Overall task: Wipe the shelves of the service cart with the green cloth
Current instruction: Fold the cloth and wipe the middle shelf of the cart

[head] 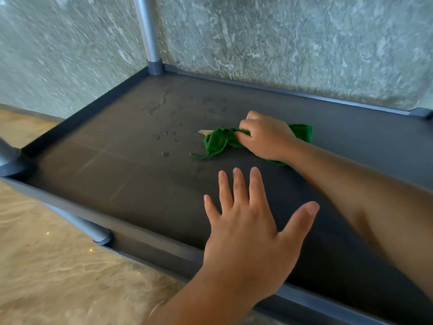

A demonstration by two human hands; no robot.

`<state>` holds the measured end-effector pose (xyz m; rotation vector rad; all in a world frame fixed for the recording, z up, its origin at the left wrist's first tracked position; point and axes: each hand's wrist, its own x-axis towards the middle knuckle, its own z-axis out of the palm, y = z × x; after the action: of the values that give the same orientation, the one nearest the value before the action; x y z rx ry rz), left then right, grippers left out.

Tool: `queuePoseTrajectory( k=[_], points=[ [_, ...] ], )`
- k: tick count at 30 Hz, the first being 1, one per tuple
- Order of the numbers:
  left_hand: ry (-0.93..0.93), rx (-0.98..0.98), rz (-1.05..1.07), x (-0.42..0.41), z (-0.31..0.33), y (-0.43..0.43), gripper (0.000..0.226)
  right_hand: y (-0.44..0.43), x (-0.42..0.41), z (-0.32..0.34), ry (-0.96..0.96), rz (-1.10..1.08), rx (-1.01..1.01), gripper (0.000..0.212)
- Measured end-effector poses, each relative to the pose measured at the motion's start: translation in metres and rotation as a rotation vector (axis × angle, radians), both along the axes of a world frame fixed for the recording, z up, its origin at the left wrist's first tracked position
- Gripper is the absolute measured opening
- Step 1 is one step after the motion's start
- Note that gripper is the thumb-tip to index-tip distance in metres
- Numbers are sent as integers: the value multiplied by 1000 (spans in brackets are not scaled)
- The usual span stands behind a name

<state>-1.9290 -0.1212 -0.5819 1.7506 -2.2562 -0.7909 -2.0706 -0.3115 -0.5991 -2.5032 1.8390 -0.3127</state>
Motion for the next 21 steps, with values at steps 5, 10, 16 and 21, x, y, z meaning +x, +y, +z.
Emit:
queuePoseTrajectory(
  k=[5,10,16,21],
  points=[
    [28,58,-6,0,1,-3,99,-46,-1,3,-16,-80,15,30],
    [24,79,-4,-2,3,-6,100,-76,-3,3,-5,-159,-27,35],
    [53,118,-24,-1,5,-7,100,-97,-2,8,-11,-245,-28,35],
    [76,135,-22,-2,4,-9,100,-110,-3,9,-19,-328,-57,39]
  ],
)
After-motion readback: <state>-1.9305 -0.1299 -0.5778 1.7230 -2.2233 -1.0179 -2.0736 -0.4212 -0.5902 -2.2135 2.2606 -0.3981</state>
